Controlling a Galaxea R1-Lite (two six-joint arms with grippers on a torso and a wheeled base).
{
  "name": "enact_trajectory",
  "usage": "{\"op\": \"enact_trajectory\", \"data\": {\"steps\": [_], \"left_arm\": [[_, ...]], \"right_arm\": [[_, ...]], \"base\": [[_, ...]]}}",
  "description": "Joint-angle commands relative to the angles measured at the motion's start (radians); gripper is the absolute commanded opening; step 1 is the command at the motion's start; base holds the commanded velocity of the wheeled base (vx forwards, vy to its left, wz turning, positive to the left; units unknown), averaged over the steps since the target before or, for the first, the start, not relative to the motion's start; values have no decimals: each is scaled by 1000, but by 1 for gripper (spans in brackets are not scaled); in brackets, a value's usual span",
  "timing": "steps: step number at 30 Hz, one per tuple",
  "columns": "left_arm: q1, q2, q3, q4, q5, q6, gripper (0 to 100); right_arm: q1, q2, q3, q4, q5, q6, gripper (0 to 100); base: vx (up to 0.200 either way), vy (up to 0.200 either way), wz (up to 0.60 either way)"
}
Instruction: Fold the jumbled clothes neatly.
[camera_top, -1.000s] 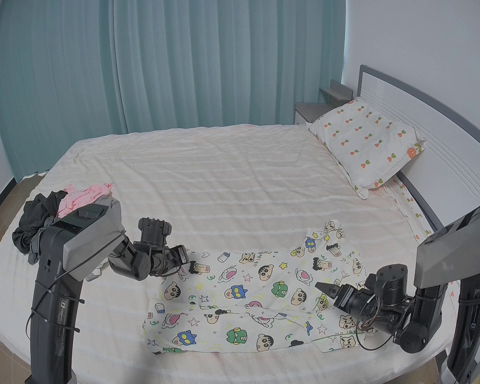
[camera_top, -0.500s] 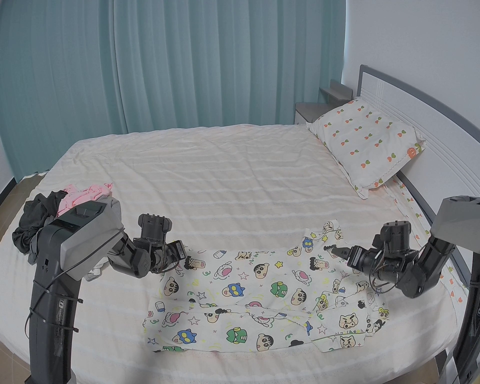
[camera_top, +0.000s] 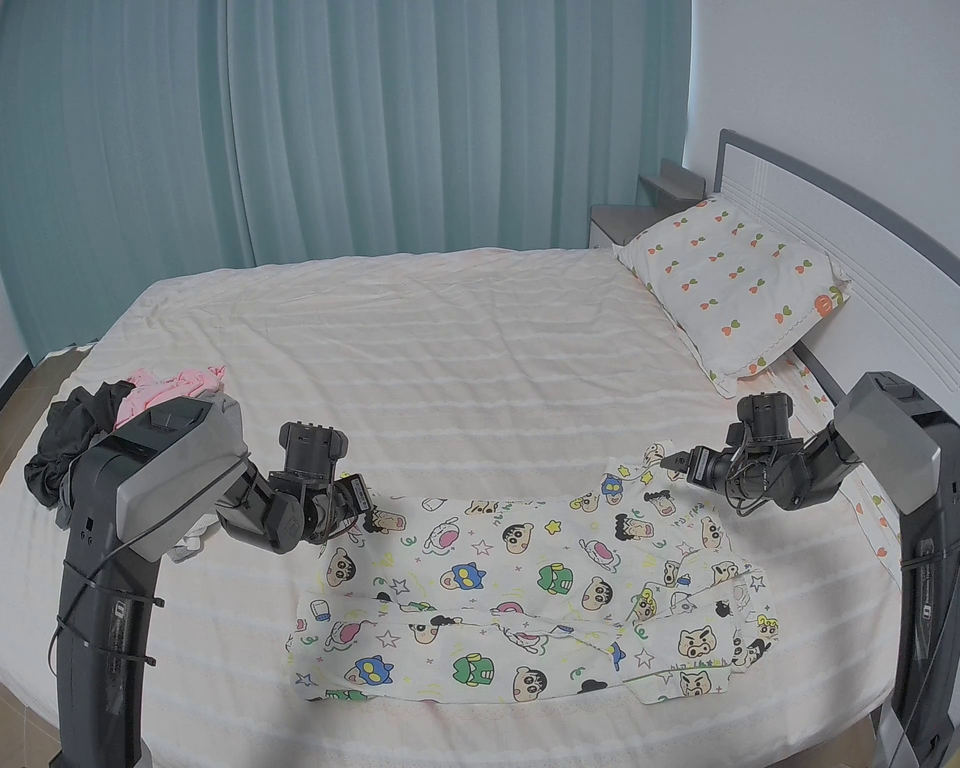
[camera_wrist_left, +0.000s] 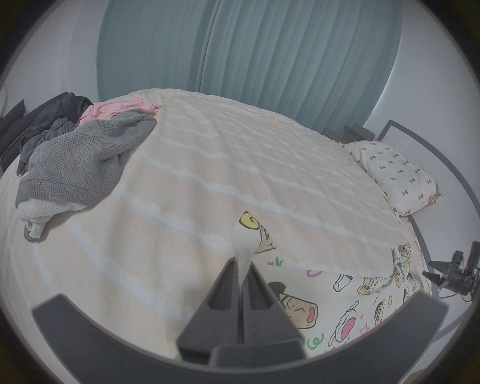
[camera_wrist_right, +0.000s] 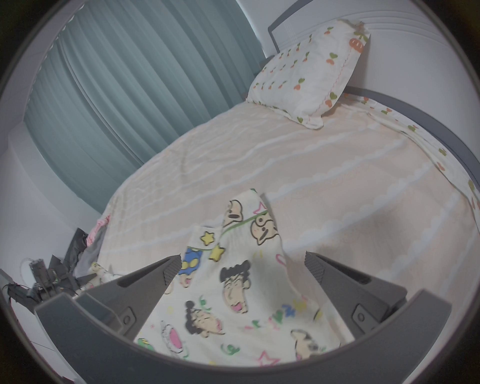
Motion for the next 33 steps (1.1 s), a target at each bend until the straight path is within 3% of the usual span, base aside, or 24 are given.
{"op": "enact_trajectory", "data": {"steps": [1, 7, 11, 22, 23, 33], "left_arm": [[-3, -10, 8, 0, 12, -25, 0], [-3, -10, 11, 1, 11, -31, 0], [-3, -9, 11, 3, 6, -34, 0], [-3, -6, 11, 3, 3, -34, 0], [-3, -6, 13, 3, 3, -34, 0], [-3, -9, 19, 0, 9, -30, 0]], "right_arm": [[-18, 189, -199, 117, 8, -43, 100], [2, 279, -396, 206, 33, -43, 100], [16, 276, -419, 224, 94, -35, 100], [39, 286, -457, 224, 169, -43, 100], [38, 284, -456, 224, 169, -41, 0], [2, 235, -423, 206, 155, -41, 0]], "base": [[0, 0, 0], [0, 0, 0], [0, 0, 0], [0, 0, 0], [0, 0, 0], [0, 0, 0]]}}
